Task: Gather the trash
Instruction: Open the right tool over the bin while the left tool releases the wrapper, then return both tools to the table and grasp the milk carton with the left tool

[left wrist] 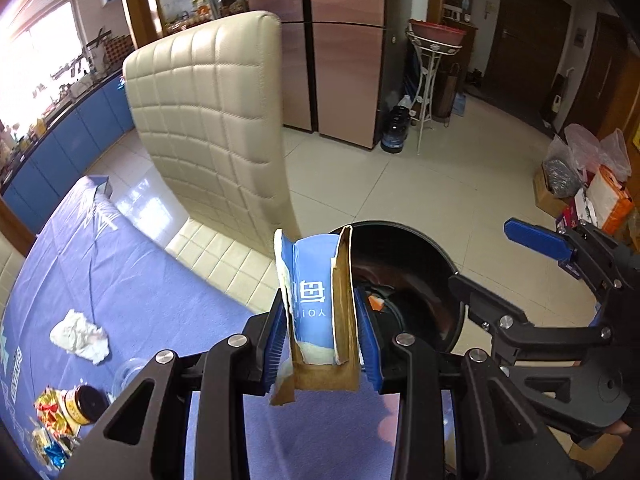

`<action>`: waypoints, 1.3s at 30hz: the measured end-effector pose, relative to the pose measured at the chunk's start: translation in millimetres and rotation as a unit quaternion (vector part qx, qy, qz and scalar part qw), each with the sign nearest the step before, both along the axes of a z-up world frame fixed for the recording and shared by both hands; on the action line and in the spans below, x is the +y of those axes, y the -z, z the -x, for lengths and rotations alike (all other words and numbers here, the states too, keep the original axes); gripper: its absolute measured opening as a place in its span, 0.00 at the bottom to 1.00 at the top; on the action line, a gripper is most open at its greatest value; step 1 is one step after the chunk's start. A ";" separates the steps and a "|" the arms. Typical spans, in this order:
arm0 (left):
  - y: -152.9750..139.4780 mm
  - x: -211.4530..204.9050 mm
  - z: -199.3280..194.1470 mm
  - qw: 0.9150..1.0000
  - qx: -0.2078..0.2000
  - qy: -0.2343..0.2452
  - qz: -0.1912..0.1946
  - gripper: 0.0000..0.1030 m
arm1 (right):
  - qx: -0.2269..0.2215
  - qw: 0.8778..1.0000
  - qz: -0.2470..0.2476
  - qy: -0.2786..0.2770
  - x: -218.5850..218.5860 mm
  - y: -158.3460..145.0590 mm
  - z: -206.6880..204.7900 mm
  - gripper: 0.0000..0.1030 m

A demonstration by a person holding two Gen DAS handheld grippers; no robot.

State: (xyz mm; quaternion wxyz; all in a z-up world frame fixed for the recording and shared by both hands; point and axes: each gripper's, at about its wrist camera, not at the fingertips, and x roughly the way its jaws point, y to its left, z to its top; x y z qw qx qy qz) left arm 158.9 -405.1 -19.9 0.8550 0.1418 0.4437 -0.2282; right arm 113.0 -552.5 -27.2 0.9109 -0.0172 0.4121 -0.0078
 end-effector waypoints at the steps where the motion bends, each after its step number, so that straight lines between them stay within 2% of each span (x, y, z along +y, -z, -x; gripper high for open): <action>1: -0.9 -4.5 -0.8 1.000 0.000 0.004 0.002 0.32 | 0.001 1.000 0.001 0.005 -2.7 -0.1 1.1 0.68; 2: -1.5 -10.5 -2.5 1.000 0.000 0.010 0.005 0.32 | 0.001 1.000 0.002 0.009 -5.8 0.1 2.3 0.68; 4: -3.4 -20.1 -4.9 1.000 0.004 0.019 0.009 0.38 | 0.002 1.000 0.003 0.019 -11.8 0.0 5.3 0.68; 6: -4.6 -29.4 -7.9 1.000 0.005 0.022 0.012 0.66 | 0.002 1.000 0.004 0.026 -16.5 -0.6 7.9 0.68; 9: -12.1 -34.3 -5.1 0.999 -0.019 0.021 0.020 0.76 | 0.002 0.999 0.007 0.034 -23.2 -1.8 11.6 0.68; 16: -9.6 -23.2 -2.7 1.000 -0.016 0.010 0.012 0.76 | -0.002 0.999 0.001 0.035 -22.2 -3.8 15.0 0.68; 25: -16.0 49.0 8.1 0.997 -0.027 -0.066 0.008 0.76 | -0.012 0.999 -0.007 -0.034 28.6 -13.8 11.0 0.68; 31: -13.3 116.8 23.8 0.990 -0.030 -0.137 0.000 0.76 | -0.013 0.994 -0.011 -0.105 85.2 -16.6 6.5 0.70; 39: -1.4 204.8 52.8 0.972 -0.016 -0.233 -0.013 0.76 | -0.005 0.980 -0.019 -0.200 170.5 -9.3 8.5 0.70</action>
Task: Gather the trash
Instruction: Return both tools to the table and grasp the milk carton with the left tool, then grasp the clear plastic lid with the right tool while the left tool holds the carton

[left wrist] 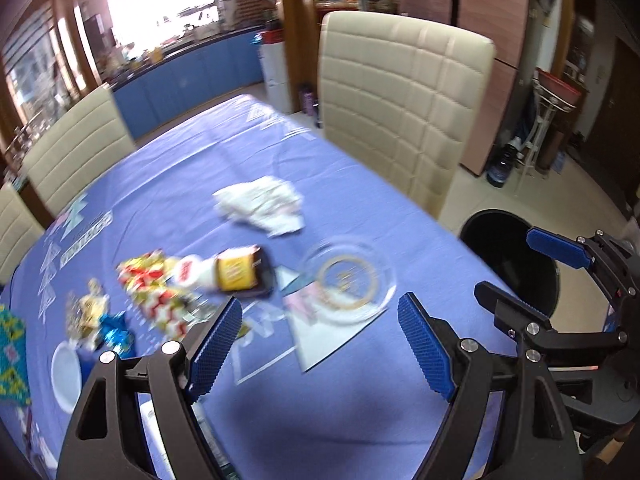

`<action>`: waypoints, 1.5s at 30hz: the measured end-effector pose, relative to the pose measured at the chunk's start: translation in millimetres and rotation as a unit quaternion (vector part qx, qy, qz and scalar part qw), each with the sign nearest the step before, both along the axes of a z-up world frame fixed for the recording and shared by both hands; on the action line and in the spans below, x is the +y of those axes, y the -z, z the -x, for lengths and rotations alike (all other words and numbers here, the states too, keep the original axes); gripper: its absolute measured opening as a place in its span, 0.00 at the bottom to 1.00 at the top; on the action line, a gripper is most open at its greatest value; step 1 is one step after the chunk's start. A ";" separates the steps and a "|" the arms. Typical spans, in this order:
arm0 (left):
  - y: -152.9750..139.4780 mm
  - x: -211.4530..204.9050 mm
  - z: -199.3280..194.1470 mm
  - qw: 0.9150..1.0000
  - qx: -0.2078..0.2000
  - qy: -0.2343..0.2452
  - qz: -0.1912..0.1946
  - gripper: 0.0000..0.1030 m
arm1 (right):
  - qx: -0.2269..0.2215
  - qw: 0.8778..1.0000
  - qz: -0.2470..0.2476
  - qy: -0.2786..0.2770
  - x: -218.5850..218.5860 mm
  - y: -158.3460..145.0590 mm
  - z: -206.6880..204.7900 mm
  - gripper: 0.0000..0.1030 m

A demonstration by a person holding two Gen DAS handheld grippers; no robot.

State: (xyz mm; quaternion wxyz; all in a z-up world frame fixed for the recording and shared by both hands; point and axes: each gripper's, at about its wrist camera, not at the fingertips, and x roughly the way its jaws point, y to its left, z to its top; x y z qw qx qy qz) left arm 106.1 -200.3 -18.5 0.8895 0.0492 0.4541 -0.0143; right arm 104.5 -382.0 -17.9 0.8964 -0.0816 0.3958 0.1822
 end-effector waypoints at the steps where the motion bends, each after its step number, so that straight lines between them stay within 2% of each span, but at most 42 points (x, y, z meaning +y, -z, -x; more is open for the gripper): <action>1: 1.0 8.5 4.0 1.000 0.001 -0.009 -0.001 0.76 | 0.000 1.000 -0.001 -0.010 9.9 0.5 0.7 0.70; 10: 16.6 79.1 44.8 0.996 0.021 -0.084 0.002 0.76 | 0.008 0.996 0.002 -0.088 86.2 9.9 10.6 0.72; 13: 25.4 94.9 55.6 0.994 0.030 -0.104 0.007 0.76 | 0.013 0.995 0.003 -0.102 102.4 16.0 11.2 0.79; 15: 32.7 102.3 63.4 0.993 0.038 -0.114 0.013 0.76 | 0.011 0.995 0.004 -0.102 108.3 19.3 11.6 0.85; 19: 45.3 108.1 73.9 0.991 0.050 -0.126 0.018 0.76 | 0.018 0.994 0.010 -0.103 113.3 27.2 9.6 0.90; 29: 70.3 113.8 89.5 0.986 0.066 -0.153 0.026 0.76 | 0.040 0.994 0.007 -0.101 111.8 48.2 6.6 0.90; 31: 71.6 114.0 89.7 0.986 0.064 -0.152 0.031 0.73 | 0.043 0.994 0.006 -0.102 112.0 51.5 6.5 0.90; 33: 72.5 114.3 87.2 0.986 0.064 -0.149 0.040 0.53 | 0.041 0.994 0.010 -0.102 112.6 52.9 5.6 0.90; 34: 73.9 114.3 84.3 0.986 0.068 -0.147 0.048 0.49 | 0.040 0.994 0.011 -0.102 112.4 53.2 4.7 0.90; 38: 73.1 114.9 73.9 0.986 0.060 -0.145 0.058 0.46 | 0.038 0.995 0.013 -0.096 109.4 53.0 -2.4 0.90; 45: 72.7 117.7 46.7 0.985 0.052 -0.157 0.056 0.45 | 0.044 0.995 0.016 -0.084 102.8 57.3 -27.0 0.90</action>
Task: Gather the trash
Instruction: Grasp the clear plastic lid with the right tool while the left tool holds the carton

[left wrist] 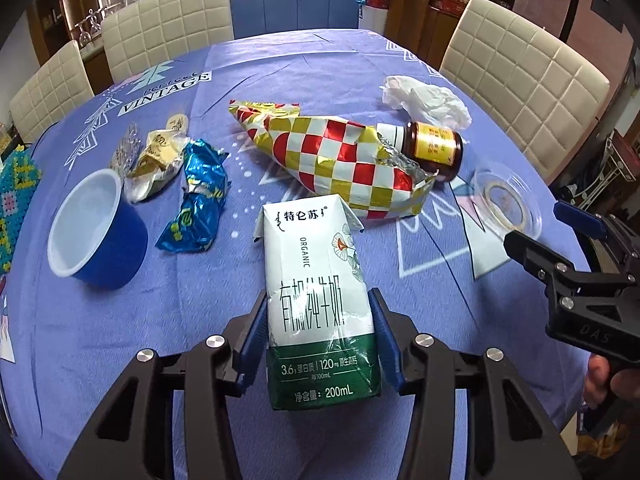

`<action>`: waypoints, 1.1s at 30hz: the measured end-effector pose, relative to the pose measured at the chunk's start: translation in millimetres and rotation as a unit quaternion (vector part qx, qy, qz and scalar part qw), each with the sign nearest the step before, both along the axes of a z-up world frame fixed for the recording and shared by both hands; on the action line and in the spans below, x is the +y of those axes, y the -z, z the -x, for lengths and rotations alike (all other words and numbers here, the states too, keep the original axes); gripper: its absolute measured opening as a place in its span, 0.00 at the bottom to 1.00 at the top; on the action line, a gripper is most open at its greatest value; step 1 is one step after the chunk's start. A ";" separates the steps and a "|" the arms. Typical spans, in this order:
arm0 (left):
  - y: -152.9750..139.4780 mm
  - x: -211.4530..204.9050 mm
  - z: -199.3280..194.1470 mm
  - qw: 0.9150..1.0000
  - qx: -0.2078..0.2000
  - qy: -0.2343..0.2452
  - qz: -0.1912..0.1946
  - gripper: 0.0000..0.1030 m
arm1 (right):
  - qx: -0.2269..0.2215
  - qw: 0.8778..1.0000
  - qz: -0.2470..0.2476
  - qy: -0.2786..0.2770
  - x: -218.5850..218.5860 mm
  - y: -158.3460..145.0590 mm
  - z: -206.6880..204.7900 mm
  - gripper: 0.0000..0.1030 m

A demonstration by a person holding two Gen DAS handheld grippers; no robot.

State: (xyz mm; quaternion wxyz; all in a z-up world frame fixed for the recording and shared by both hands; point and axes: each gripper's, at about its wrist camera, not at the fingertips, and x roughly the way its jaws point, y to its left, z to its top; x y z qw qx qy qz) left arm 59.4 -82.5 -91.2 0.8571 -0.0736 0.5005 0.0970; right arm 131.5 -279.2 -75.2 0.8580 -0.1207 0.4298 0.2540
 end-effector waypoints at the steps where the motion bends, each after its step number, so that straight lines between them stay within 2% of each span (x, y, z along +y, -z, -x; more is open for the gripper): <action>1: 0.2 0.5 -3.5 1.000 0.000 -0.002 0.000 0.45 | 0.000 1.000 0.000 0.000 0.2 0.6 -2.8 0.90; 9: 1.7 2.3 -21.6 1.000 -0.001 -0.010 -0.004 0.45 | 0.004 1.000 0.004 -0.007 4.1 7.5 -24.3 0.89; 13: 1.7 4.3 -23.0 1.000 0.001 -0.015 -0.006 0.45 | 0.008 1.000 0.011 -0.012 8.9 11.6 -30.0 0.75; 20: 1.5 9.5 -21.0 1.000 0.002 -0.023 -0.008 0.45 | 0.025 1.000 0.016 0.000 6.3 22.3 -36.5 0.75; 24: 1.7 10.4 -20.6 1.000 0.000 -0.025 -0.008 0.45 | 0.019 1.000 0.017 0.001 6.9 23.3 -40.3 0.74; 26: 1.9 9.8 -20.6 1.000 -0.001 -0.024 -0.009 0.45 | 0.014 1.000 0.023 -0.002 11.0 24.0 -41.4 0.70; 28: 1.8 9.6 -20.4 1.000 -0.001 -0.024 -0.008 0.45 | 0.011 1.000 0.024 -0.008 15.1 23.5 -41.4 0.60; 30: 1.8 10.0 -20.0 1.000 -0.001 -0.025 -0.008 0.45 | 0.005 0.999 0.035 -0.013 20.6 22.8 -40.3 0.58; 32: 0.7 10.6 -19.2 1.000 -0.003 -0.026 -0.006 0.45 | 0.004 0.999 0.043 -0.006 21.5 21.1 -40.4 0.66; 33: 0.1 10.5 -18.8 1.000 -0.004 -0.027 -0.007 0.45 | -0.004 0.999 0.048 0.003 20.7 18.9 -39.9 0.86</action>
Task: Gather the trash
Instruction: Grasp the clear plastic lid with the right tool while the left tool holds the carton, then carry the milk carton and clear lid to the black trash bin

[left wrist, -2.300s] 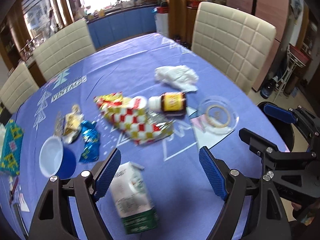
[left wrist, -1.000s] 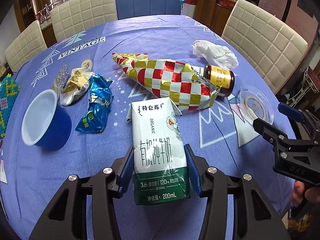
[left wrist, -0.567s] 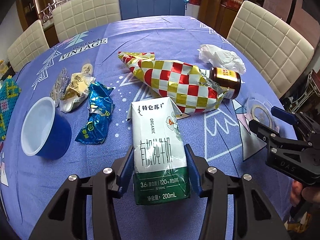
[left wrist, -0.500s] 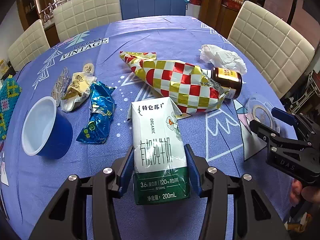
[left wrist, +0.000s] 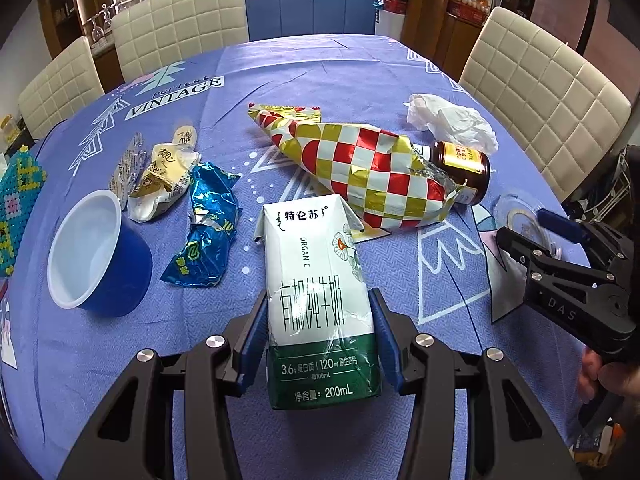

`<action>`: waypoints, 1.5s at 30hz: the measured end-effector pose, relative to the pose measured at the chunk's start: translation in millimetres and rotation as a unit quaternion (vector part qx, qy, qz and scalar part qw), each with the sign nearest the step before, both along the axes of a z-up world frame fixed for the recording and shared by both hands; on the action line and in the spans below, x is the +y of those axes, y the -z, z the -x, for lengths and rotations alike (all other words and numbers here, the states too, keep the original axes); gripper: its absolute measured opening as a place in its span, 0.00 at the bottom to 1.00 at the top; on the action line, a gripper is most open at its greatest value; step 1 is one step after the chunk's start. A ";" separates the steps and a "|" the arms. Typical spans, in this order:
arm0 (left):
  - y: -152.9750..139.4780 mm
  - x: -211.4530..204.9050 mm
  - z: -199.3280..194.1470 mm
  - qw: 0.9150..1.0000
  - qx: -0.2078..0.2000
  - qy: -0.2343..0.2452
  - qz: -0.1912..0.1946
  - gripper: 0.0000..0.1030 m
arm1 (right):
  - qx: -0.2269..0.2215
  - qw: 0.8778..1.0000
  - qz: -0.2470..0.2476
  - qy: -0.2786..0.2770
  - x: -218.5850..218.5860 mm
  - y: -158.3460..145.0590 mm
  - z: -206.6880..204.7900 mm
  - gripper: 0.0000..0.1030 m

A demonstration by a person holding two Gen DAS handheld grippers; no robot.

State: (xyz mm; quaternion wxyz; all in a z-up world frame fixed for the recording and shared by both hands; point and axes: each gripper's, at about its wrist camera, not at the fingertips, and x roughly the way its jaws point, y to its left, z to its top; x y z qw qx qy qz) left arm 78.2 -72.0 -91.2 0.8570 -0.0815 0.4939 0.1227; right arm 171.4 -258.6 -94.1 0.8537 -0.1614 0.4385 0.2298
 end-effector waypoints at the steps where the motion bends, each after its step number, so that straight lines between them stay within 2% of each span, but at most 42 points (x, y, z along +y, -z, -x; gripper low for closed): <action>1: -0.4 0.1 0.0 1.000 -0.001 0.000 -0.001 0.45 | -0.013 1.000 0.000 0.007 -2.0 -3.2 1.4 0.97; 4: -0.1 1.1 -0.4 1.000 -0.002 0.000 0.001 0.45 | -0.036 0.999 0.007 0.009 -5.5 -7.2 3.5 0.97; 10: 0.5 0.8 -1.8 1.000 -0.004 -0.001 0.003 0.46 | 0.010 1.000 -0.004 0.017 -10.6 7.2 -7.2 0.91; 14: 1.7 0.9 -3.2 1.000 -0.002 -0.001 0.002 0.46 | 0.022 0.999 -0.027 0.018 -11.6 10.2 -9.7 0.87; 21: -0.1 1.3 -2.7 1.000 -0.002 -0.003 0.001 0.46 | 0.023 0.999 -0.035 0.011 -8.6 7.2 -6.8 0.85; 33: -18.8 -10.2 6.8 1.000 -0.020 0.010 -0.001 0.46 | -0.010 0.999 -0.031 0.001 -21.2 -20.4 21.7 0.85; 45: -40.1 -66.8 0.5 0.996 -0.046 0.077 0.002 0.46 | -0.040 0.998 -0.032 0.041 -68.7 -48.0 44.1 0.86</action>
